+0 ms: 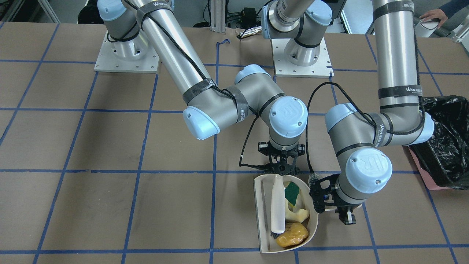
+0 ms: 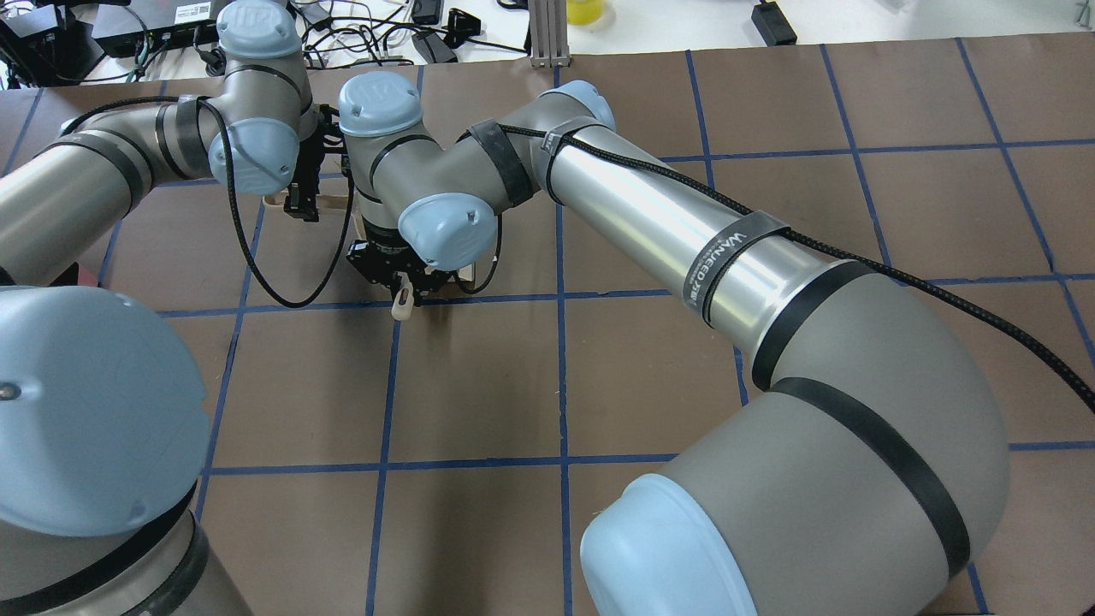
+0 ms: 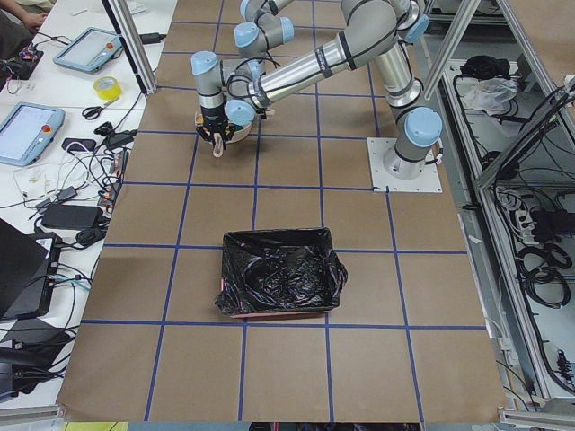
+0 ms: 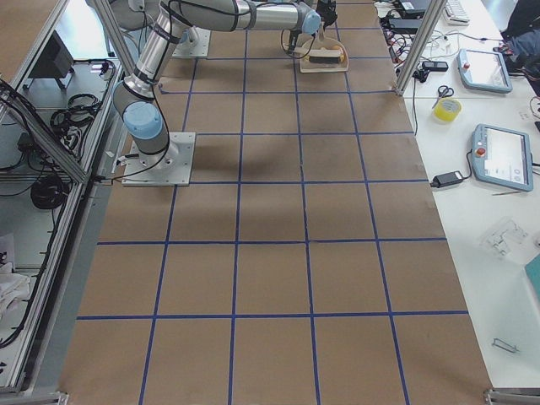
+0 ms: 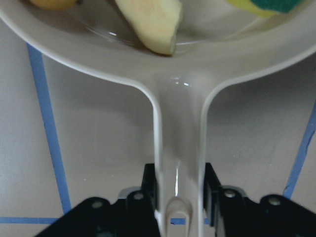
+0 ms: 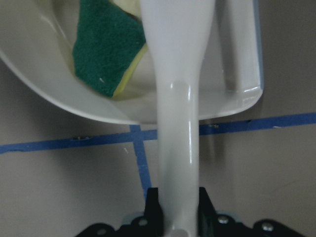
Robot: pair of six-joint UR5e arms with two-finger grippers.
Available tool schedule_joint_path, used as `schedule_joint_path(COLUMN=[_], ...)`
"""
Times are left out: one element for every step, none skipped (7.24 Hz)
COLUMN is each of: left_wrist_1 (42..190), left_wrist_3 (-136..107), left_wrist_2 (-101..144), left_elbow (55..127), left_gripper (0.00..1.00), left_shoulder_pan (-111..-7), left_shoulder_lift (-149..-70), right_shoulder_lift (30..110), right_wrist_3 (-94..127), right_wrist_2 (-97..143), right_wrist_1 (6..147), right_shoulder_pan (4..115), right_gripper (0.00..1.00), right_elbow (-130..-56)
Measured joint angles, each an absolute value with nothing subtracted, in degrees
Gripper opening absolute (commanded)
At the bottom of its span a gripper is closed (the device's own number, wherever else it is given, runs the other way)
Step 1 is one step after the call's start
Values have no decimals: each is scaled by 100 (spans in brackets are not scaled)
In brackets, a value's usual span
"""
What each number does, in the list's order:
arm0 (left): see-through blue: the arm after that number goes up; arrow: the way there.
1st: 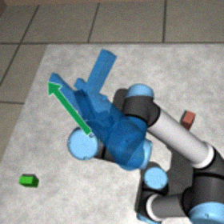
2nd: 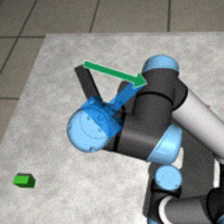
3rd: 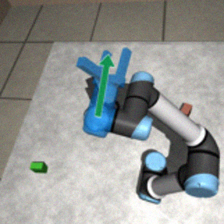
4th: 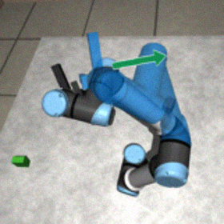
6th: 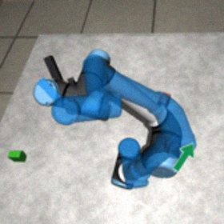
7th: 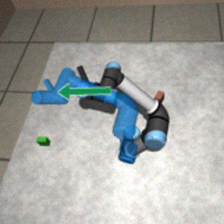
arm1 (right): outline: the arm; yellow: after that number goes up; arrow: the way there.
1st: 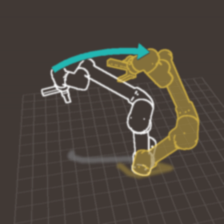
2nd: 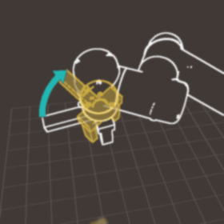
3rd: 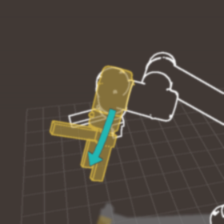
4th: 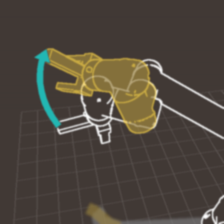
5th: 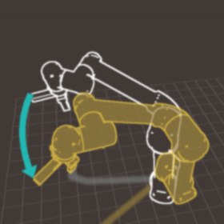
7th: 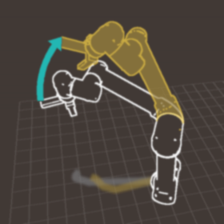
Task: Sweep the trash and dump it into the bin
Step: 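Sweep the roll and banana piece into the dustpan with the brush, then carry the dustpan toward the bin with the left gripper while the right withdraws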
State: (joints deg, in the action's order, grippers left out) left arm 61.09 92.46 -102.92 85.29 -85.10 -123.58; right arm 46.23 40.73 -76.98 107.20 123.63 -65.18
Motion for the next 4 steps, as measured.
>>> schedule_joint_path(left_wrist_1=[6108,6106,6103,6101], left_wrist_3=[9246,9246,9248,9265], left_wrist_2=[-10292,-10291,-10280,-10260], left_elbow=[8532,8536,8540,8541], left_gripper=[18,18,18,18], left_shoulder_pan=[-8512,-8511,-8509,-8505], left_shoulder_lift=[-12357,-12357,-12355,-12346], right_shoulder_lift=[4706,4854,5052,5253], right_wrist_3=[3996,3822,3576,3307], right_wrist_2=[-7679,-7705,-7794,-7943], right_wrist_1=[10541,10195,9814,9529], right_shoulder_pan=[12357,12290,12167,11978], right_gripper=[0,0,0,0], right_elbow=[-6506,-6506,-6525,-6559])
